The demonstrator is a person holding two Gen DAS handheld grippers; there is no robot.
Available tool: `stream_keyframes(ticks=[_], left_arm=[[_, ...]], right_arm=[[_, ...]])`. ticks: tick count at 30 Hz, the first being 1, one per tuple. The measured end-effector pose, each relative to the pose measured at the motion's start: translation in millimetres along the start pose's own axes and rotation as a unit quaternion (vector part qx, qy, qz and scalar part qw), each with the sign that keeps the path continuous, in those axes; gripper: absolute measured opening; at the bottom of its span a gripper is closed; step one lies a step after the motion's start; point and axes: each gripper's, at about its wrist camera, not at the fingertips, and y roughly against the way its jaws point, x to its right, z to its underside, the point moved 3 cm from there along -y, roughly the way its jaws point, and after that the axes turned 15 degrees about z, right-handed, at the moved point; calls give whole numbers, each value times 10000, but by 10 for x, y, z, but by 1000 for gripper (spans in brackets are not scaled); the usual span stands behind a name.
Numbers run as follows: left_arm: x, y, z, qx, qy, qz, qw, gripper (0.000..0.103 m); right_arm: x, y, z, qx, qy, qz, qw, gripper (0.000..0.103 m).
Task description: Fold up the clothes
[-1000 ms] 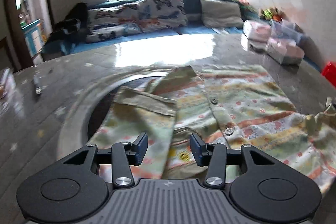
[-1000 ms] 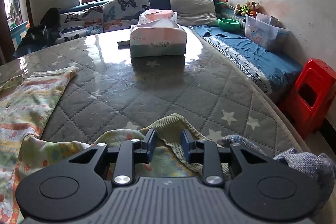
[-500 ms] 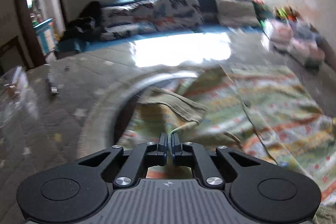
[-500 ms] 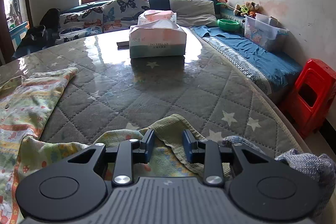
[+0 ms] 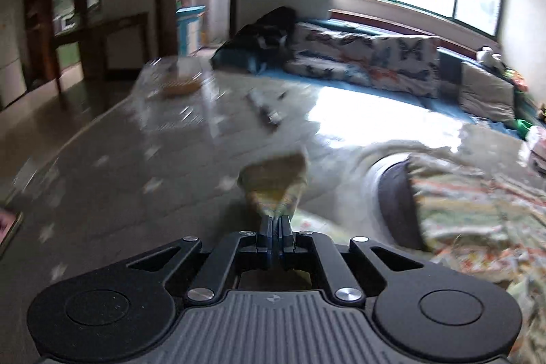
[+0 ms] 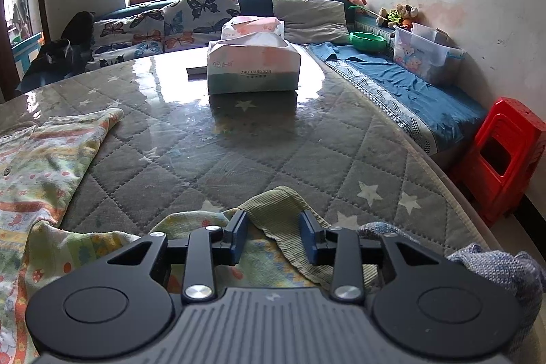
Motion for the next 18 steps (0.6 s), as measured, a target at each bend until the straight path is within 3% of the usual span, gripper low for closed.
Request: stream_keyframes(ticks=[9, 14, 18], left_arm=[[-426, 180, 449, -132, 677, -453, 9966, 0], [-418, 307, 364, -94, 680, -388, 9969, 5], [-334, 183, 153, 61, 448, -537, 9975, 43]], right_arm=[[-18, 0, 0, 18, -9, -18, 10000, 40], [-19, 6, 4, 29, -71, -33, 10000, 41], [-16, 23, 9, 11, -99, -41, 9999, 46]])
